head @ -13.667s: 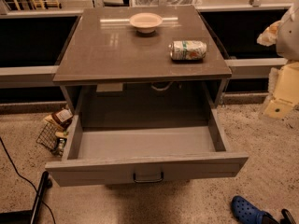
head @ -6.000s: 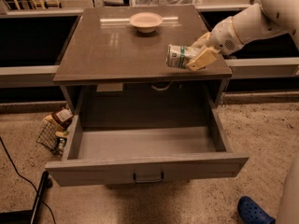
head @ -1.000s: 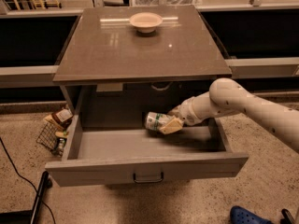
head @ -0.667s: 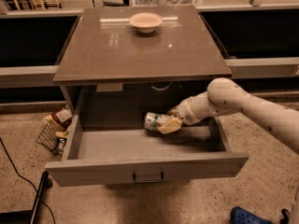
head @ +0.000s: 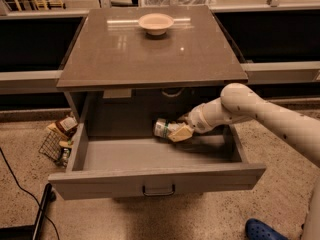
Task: Place 7up can into top drawer
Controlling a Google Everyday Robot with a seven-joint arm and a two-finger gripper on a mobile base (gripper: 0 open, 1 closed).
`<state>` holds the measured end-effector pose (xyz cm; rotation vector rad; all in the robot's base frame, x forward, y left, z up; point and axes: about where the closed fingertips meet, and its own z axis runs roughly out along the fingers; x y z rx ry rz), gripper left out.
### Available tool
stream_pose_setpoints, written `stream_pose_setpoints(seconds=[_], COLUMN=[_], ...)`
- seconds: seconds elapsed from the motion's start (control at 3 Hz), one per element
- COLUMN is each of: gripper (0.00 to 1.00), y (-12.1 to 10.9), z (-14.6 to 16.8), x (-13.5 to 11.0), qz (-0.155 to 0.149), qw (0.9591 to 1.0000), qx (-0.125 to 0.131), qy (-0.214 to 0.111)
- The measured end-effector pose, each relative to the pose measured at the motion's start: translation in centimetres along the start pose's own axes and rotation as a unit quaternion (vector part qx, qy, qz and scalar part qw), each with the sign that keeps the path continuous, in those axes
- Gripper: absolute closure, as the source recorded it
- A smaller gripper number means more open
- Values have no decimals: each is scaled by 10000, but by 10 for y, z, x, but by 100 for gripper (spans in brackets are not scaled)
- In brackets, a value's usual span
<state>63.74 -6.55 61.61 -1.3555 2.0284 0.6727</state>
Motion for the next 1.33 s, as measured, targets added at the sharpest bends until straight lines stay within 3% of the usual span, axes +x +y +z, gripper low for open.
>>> stream_pose_setpoints(seconds=[0.33, 0.67, 1.33], gripper=[12, 0, 0], y=[0, 0, 25], z=[1, -11, -86], x=[-1, -9, -29], qz=[29, -41, -122], qw=[9997, 9993, 9991], qx=[-122, -158, -206], qy=[-187, -350, -355])
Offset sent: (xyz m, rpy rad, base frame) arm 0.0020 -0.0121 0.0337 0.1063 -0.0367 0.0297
